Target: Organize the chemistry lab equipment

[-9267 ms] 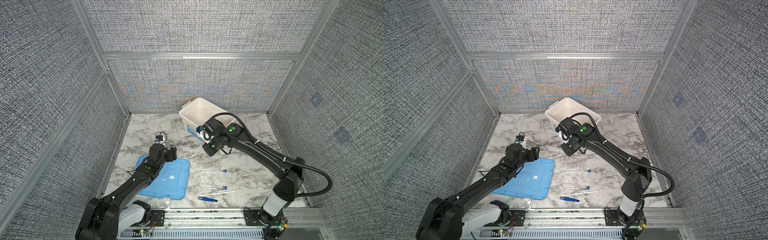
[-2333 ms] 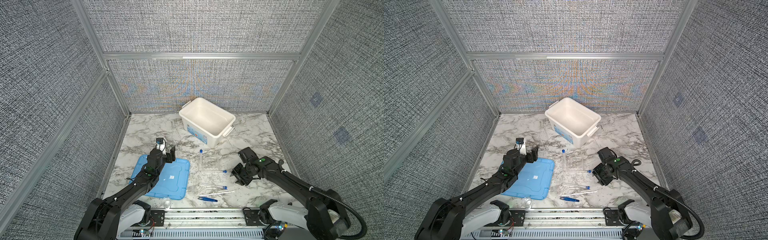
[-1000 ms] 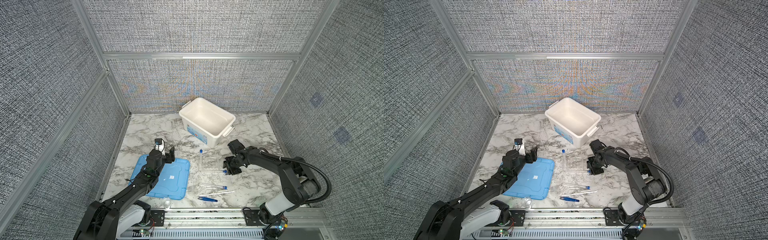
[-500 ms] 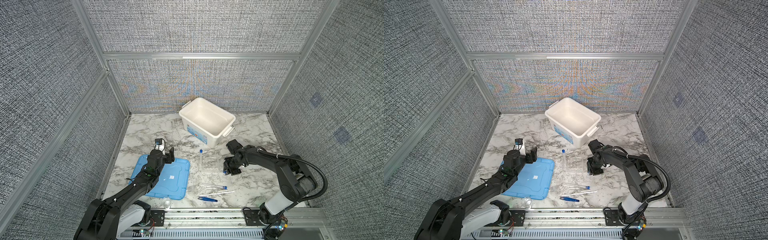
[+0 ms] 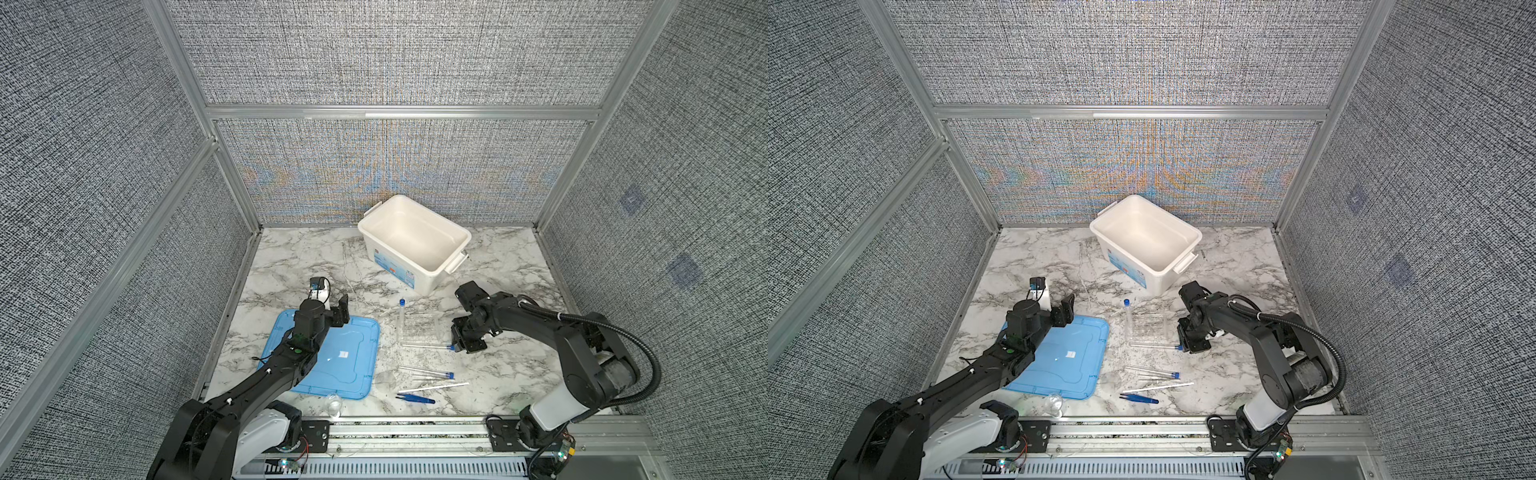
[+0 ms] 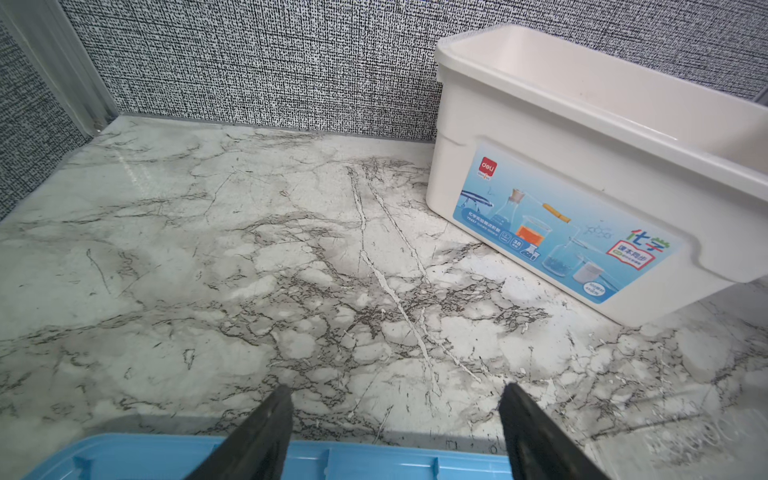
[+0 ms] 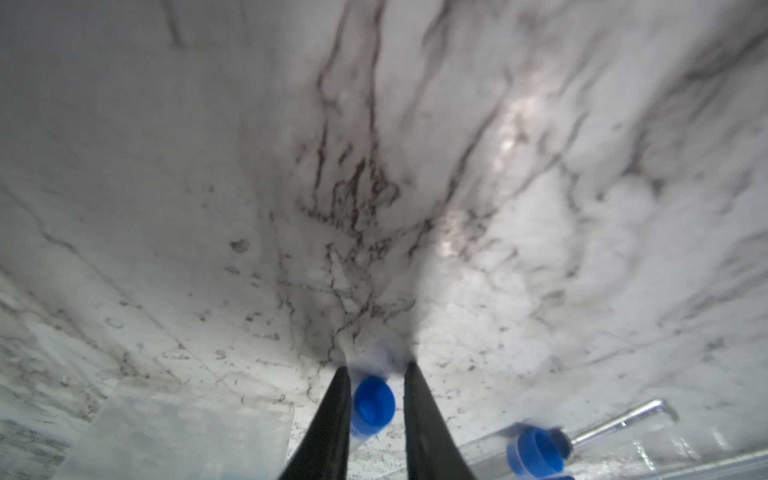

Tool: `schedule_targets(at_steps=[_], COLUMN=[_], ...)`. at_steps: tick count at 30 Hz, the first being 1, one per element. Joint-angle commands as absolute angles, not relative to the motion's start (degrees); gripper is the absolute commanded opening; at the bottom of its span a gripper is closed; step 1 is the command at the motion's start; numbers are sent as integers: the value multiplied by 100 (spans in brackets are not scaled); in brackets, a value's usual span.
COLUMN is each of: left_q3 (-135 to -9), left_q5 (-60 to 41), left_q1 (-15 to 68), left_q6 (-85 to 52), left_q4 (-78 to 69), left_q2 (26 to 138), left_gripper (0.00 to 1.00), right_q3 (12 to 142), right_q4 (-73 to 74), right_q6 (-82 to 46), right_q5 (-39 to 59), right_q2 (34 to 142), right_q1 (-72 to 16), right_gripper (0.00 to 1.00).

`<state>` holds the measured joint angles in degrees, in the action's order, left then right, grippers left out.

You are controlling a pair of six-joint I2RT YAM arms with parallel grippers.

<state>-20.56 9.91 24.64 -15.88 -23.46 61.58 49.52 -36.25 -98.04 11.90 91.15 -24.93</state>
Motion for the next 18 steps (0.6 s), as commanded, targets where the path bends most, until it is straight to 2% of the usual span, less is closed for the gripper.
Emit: schedule_targets(at_steps=[1,4,8,12,14,18], left_q3=[-2067,-2078,-2082,-2101,-2093,-2058], left_q5=[912,898,905,867,870,819], left_q1=[2468,2464,2465,2469,2465,2463], left_q6=[-1573,-1580,-1588,-1591,-1613,-1668], left_q4=[-2432,-2443,-2441,-2444,-2452,-2518], left_q2=[6174,6214,6223,6251,6263,6251], left_gripper=[79,79,79,79,79,79], right_q3=[4885,4938,4855,4896,4904,5053], right_q4=[-3835,-3964,-3870,-3536,-3361,-3476], right_q6=[-9766,-9784,-10156,-10452,-10648,-10888], right_q5=[1071,1097,970,1088,1218,1016], right_q2=[8993,8899,8733,8973,9042,9057], right_q1=[-2436,-2485,-2733,-2834,-2879,-2999], right_gripper=[22,25,44,54,54,48])
